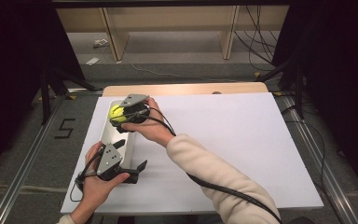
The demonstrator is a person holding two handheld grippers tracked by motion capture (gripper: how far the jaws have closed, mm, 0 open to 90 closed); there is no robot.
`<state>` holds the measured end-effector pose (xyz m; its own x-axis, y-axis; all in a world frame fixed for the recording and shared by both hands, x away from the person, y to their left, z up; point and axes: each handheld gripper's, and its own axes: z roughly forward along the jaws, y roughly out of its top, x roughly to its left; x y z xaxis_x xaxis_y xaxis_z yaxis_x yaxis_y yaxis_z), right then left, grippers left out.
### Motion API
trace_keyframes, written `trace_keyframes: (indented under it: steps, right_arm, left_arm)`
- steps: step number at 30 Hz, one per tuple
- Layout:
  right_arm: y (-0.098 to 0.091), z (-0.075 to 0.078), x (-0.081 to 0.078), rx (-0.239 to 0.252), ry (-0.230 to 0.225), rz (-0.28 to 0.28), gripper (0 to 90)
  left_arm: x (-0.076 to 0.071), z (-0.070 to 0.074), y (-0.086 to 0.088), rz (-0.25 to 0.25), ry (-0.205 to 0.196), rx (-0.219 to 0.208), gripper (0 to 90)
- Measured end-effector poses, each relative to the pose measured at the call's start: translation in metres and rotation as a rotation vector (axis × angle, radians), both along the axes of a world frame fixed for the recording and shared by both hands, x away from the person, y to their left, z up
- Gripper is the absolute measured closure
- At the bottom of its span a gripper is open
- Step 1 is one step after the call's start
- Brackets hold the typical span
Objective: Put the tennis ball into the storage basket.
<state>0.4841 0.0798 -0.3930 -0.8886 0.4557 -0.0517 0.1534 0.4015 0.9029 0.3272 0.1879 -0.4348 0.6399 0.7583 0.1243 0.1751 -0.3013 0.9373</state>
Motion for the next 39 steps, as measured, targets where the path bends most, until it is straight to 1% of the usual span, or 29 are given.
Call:
trace_keyframes:
  steps: [11, 21, 24, 39]
  right_arm:
    - [0.0017, -0.0011, 0.0015, 0.000, 0.006, -0.002, 26.1]
    - [0.0023, -0.0007, 0.0015, -0.001, 0.004, 0.000, 26.1]
    - [0.0029, -0.0024, 0.0010, 0.005, 0.013, -0.002, 26.1]
    - [0.0055, -0.0044, 0.0006, 0.002, 0.014, 0.003, 26.1]
  left_arm:
    - [0.0001, -0.0003, 0.0007, 0.000, 0.006, -0.006, 0.0]
    - [-0.0001, -0.0003, 0.0007, 0.001, 0.004, -0.005, 0.0]
    - [-0.0001, -0.0002, 0.0007, 0.000, 0.004, -0.006, 0.0]
    - [-0.0004, 0.0000, 0.0005, 0.001, 0.003, -0.002, 0.0]
